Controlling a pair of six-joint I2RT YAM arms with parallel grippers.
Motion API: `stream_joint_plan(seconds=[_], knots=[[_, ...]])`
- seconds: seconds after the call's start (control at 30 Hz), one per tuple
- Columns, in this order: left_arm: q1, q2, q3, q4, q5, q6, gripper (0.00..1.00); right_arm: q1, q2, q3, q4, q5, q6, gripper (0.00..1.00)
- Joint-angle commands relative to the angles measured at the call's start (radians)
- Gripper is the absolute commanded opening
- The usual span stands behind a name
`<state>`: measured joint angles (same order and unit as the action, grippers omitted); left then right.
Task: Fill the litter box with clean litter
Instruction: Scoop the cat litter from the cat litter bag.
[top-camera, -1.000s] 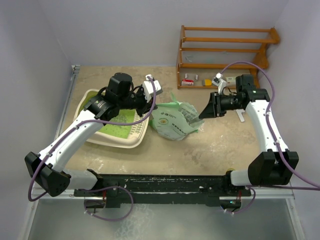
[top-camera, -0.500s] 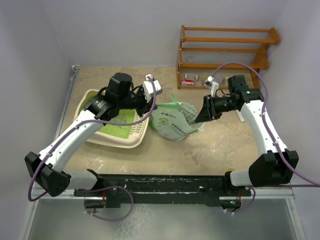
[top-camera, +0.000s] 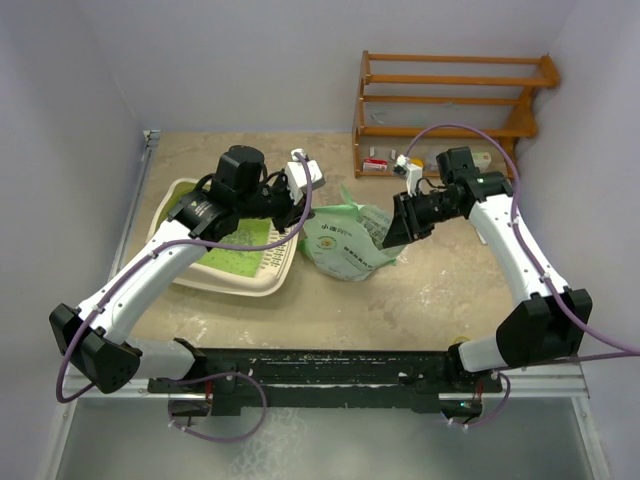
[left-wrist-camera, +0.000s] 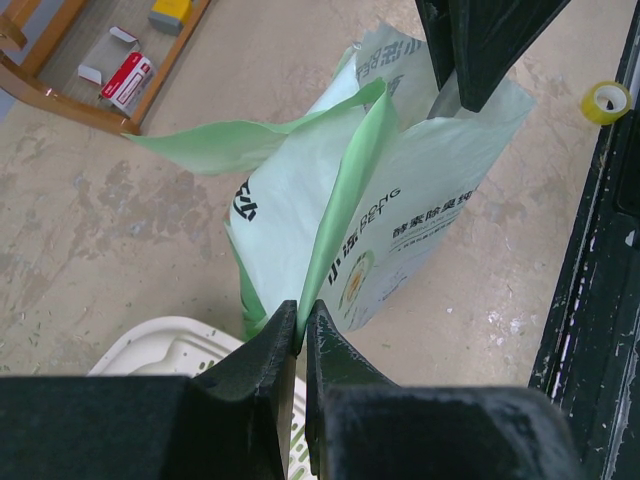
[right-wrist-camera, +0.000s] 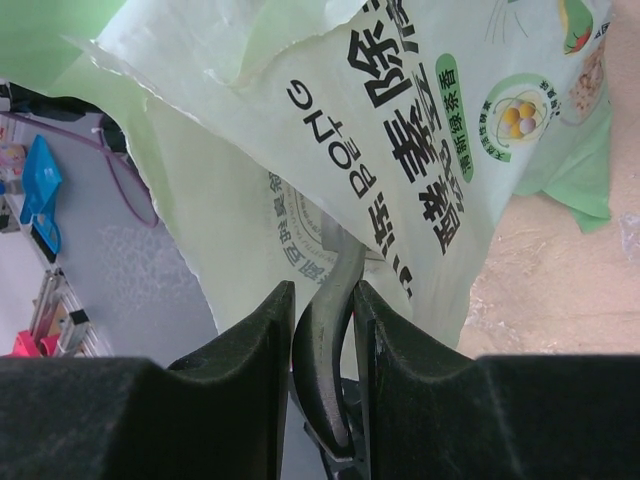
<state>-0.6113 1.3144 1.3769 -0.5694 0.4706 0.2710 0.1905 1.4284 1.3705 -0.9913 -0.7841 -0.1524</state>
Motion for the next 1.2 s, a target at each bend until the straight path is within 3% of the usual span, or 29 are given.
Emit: stream_joint_plan(seconds=[0.0, 0.1, 0.17, 0.27, 0.47, 0.5, 0.53, 0.73, 1.17], knots=[[-0.004, -0.031, 0.009, 0.059, -0.007, -0.012, 0.03, 0.017, -0.003, 0.036, -0.006, -0.005, -0.002, 0.32], [-0.003, -0.028, 0.011, 0.059, -0.008, -0.012, 0.03, 0.024, -0.006, 0.033, -0.006, -0.005, -0.002, 0.32], [-0.004, -0.028, 0.012, 0.059, -0.007, -0.012, 0.03, 0.029, -0.005, 0.032, 0.006, 0.116, 0.002, 0.27], [-0.004, -0.027, 0.013, 0.059, -0.007, -0.013, 0.03, 0.033, 0.000, 0.034, 0.002, 0.130, 0.001, 0.16], [-0.004, -0.022, 0.028, 0.057, 0.008, -0.018, 0.03, 0.035, 0.008, 0.074, 0.002, 0.130, 0.001, 0.16], [-0.004, -0.019, 0.035, 0.054, 0.013, -0.021, 0.03, 0.037, 0.013, 0.088, 0.003, 0.187, 0.001, 0.03], [-0.003, -0.016, 0.041, 0.047, 0.016, -0.023, 0.03, 0.040, 0.019, 0.102, 0.006, 0.249, -0.002, 0.00], [-0.008, 0.022, 0.100, -0.031, 0.022, -0.026, 0.03, 0.052, 0.030, 0.159, 0.008, 0.373, 0.004, 0.00], [-0.019, 0.019, 0.093, -0.022, 0.007, -0.034, 0.03, 0.142, 0.059, 0.200, 0.024, 0.583, 0.019, 0.00]])
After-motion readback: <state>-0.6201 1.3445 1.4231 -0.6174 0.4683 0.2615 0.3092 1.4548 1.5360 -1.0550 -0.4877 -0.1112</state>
